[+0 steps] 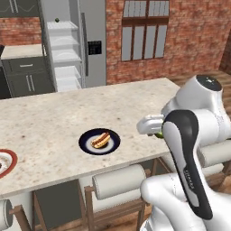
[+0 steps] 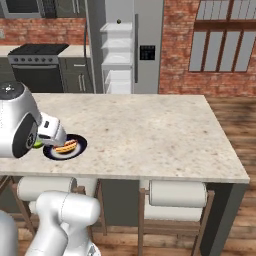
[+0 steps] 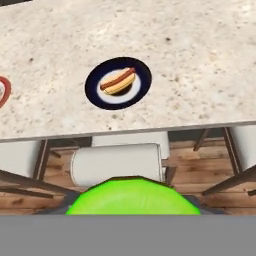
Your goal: Pick up the apple and kiwi from the fridge and place one fruit on each plate on the dining counter.
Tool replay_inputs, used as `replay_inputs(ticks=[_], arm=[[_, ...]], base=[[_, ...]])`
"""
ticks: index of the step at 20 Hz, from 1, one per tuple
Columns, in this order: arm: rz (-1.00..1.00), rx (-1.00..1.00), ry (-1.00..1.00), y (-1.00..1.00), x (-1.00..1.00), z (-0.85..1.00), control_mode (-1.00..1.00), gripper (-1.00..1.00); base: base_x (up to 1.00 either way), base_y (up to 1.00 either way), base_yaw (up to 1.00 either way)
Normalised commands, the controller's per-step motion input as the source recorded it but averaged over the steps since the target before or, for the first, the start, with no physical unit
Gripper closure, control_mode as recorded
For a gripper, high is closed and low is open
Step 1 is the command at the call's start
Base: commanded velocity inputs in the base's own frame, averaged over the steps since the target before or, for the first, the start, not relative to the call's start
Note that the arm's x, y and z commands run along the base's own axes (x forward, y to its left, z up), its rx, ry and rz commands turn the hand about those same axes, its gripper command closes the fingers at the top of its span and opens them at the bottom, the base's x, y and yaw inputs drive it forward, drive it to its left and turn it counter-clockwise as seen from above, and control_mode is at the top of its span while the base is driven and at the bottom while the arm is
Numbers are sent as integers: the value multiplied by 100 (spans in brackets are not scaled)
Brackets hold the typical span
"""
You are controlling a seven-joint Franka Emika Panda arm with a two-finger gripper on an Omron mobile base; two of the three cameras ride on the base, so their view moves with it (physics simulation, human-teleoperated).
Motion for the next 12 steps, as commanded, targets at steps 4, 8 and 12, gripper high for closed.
replay_inputs(ticks=[4,8,12], arm=[[0,-3,51,50,100,-72,-100,100],[0,-9,33,51,100,-100,-100,100],[-2,-5,-4,23,83,-100,-100,100]], base=[[0,0,0],[0,0,0],[0,0,0]])
